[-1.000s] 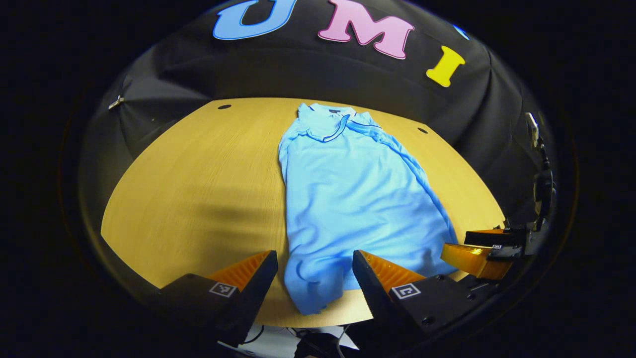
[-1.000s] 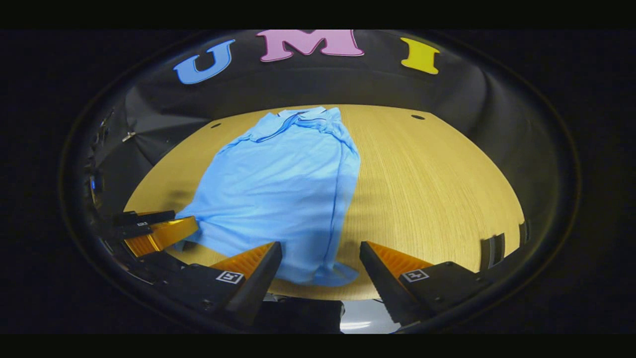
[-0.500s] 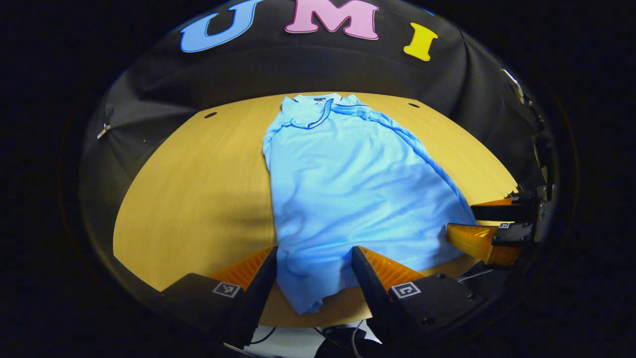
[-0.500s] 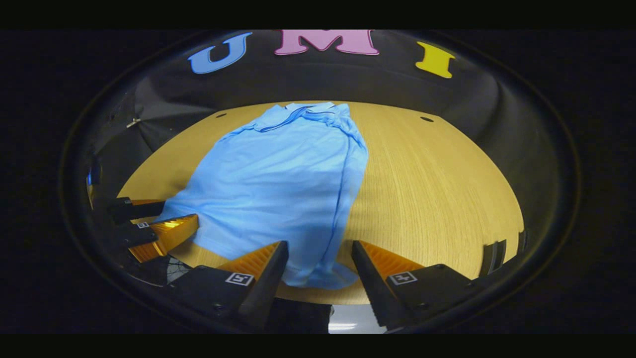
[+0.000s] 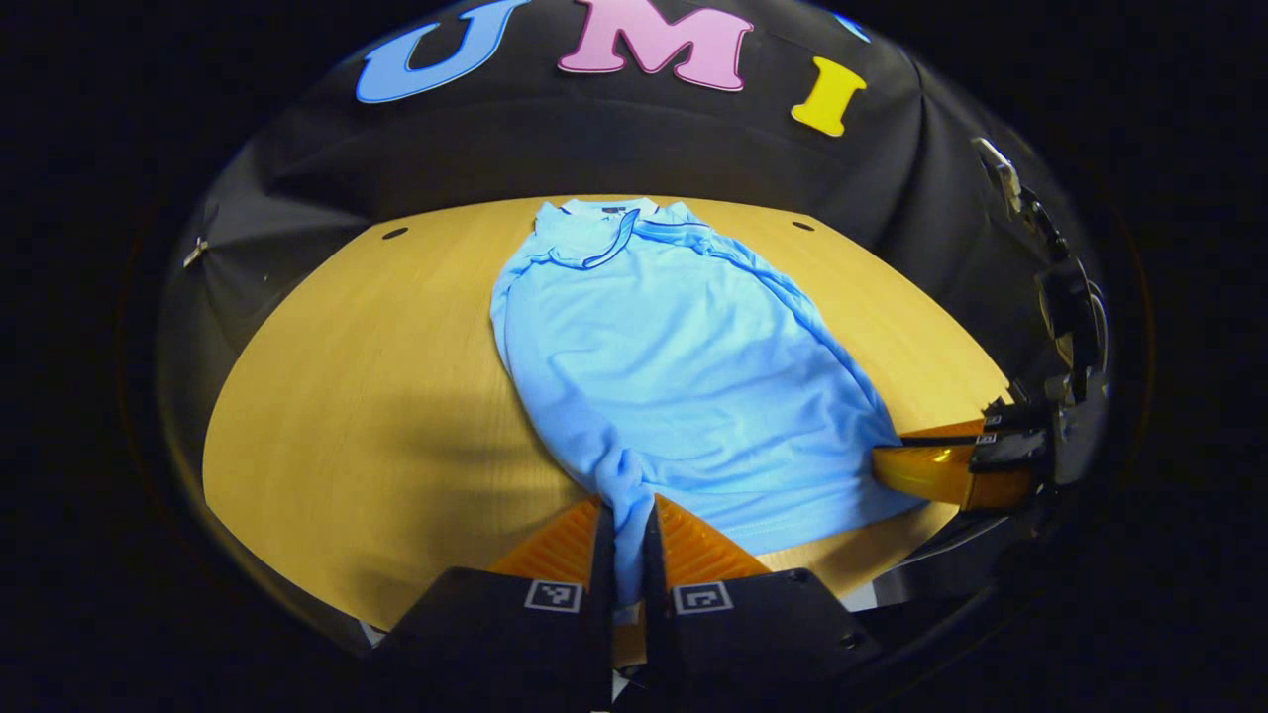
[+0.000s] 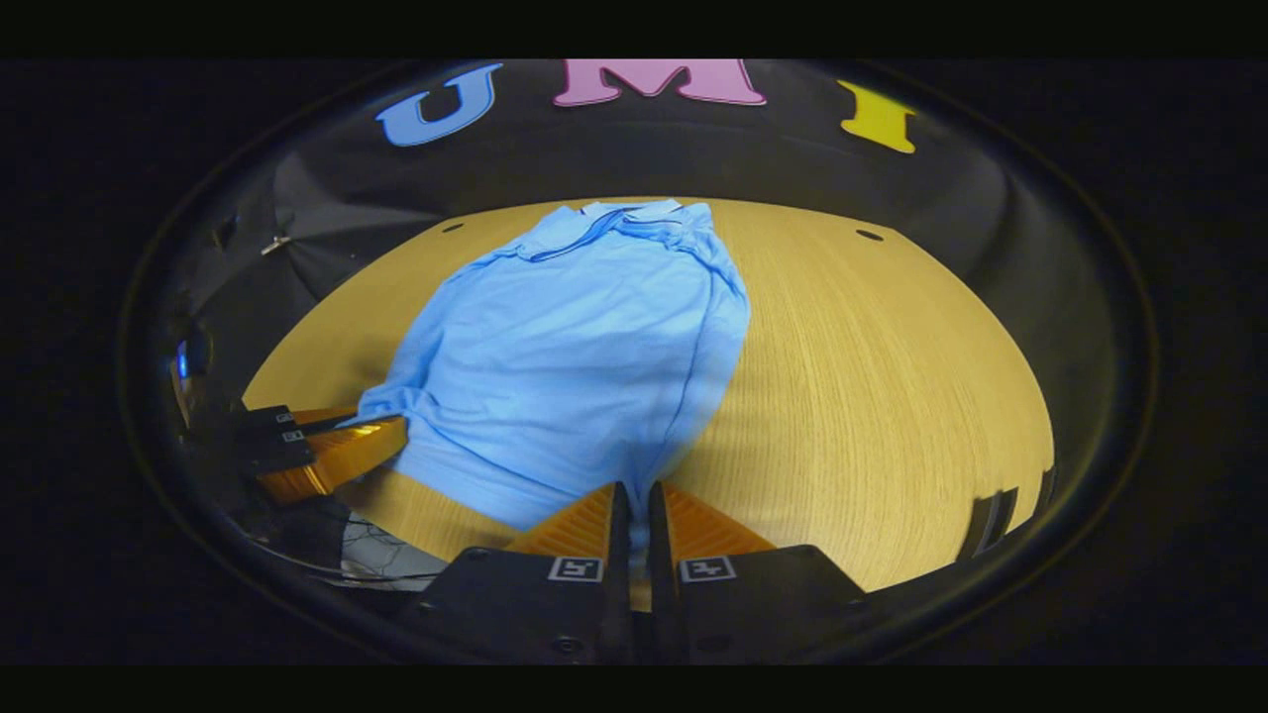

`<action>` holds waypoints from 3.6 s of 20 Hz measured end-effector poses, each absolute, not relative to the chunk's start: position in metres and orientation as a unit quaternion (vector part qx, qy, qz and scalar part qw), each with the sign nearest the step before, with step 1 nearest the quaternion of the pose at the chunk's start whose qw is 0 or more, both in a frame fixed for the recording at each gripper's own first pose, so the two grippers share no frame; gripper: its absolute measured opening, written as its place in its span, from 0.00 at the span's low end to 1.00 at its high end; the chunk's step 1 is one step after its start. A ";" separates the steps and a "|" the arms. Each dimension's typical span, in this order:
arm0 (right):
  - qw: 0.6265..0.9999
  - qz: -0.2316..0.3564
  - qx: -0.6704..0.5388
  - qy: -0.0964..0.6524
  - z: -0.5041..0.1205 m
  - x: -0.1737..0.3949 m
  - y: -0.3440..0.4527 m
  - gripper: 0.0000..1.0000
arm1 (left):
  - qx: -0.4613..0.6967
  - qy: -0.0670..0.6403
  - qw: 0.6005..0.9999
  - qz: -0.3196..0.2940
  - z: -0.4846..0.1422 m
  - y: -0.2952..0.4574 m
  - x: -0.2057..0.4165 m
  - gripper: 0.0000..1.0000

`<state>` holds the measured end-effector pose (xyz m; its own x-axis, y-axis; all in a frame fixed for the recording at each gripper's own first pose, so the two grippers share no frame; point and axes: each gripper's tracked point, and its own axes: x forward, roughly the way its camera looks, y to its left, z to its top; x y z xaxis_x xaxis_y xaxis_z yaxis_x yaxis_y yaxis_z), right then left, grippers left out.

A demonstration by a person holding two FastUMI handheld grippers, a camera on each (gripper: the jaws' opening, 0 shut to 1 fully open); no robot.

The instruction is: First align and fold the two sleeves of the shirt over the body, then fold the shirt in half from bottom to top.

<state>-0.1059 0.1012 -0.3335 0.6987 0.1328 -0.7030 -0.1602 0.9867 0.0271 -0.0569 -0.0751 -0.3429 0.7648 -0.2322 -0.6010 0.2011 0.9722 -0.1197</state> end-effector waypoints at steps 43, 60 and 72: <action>0.977 0.125 0.055 0.161 -0.126 0.347 0.111 0.10 | -0.076 0.223 0.970 -0.057 -0.142 -0.053 0.356 0.06; 0.990 0.040 -0.019 0.131 -0.140 0.368 0.066 0.96 | -0.025 0.168 0.985 -0.027 -0.152 -0.018 0.386 0.97; 0.998 0.028 -0.035 0.047 -0.024 0.085 0.061 0.96 | -0.094 0.042 0.995 -0.018 -0.036 0.006 0.071 0.97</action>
